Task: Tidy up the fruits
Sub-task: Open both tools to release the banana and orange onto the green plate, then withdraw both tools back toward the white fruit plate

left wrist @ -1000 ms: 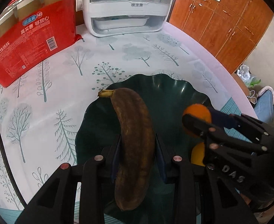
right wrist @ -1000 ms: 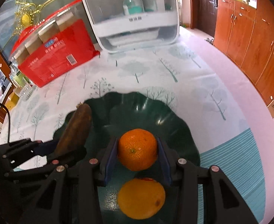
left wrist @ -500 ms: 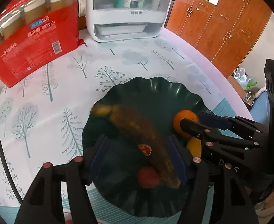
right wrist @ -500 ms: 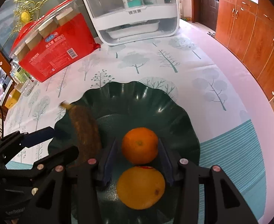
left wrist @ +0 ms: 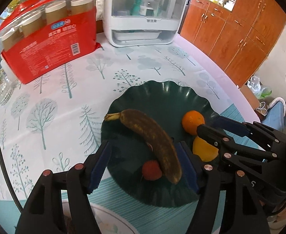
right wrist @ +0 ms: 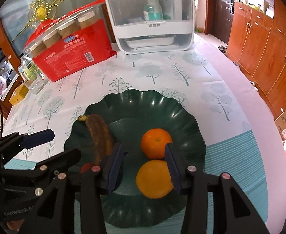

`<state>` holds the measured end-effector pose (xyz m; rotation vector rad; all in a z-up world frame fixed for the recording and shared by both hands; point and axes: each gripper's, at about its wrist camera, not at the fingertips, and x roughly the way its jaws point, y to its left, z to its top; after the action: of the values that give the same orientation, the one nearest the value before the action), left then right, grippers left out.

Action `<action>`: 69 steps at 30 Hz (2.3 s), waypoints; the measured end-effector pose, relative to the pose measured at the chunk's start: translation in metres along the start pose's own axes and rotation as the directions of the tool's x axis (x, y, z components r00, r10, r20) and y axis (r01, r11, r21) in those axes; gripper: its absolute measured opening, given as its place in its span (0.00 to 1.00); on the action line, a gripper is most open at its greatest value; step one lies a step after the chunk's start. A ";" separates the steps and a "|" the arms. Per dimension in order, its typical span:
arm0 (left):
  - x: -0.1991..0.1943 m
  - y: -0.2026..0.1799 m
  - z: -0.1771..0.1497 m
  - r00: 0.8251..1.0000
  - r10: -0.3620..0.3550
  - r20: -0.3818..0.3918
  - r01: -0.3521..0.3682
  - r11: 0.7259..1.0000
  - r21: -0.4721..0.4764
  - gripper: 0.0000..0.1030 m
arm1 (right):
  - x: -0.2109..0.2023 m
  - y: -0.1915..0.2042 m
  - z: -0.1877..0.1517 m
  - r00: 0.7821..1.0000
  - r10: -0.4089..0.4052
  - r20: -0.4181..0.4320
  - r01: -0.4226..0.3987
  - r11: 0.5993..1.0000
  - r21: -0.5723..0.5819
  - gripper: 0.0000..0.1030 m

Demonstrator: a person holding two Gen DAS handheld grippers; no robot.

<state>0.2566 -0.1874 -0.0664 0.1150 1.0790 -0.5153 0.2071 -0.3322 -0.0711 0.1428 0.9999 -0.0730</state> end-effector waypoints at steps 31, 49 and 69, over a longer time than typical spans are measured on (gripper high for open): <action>-0.093 0.010 -0.103 0.995 0.089 0.050 -0.086 0.994 -0.066 0.69 | -0.083 0.053 -0.080 0.999 0.033 0.038 -0.030 0.997 -0.076 0.44; -0.172 0.050 -0.157 0.971 0.183 0.154 -0.148 0.965 -0.217 0.69 | -0.126 0.106 -0.107 0.988 0.148 0.053 -0.137 0.976 -0.172 0.44; -0.176 0.103 -0.227 0.966 0.259 0.022 -0.242 0.927 -0.286 0.69 | -0.114 0.150 -0.136 0.972 0.231 -0.049 -0.236 0.940 -0.247 0.44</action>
<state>0.0550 0.0396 -0.0391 -0.0128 1.0504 -0.1301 0.0514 -0.1638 -0.0341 0.0289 0.9960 0.2731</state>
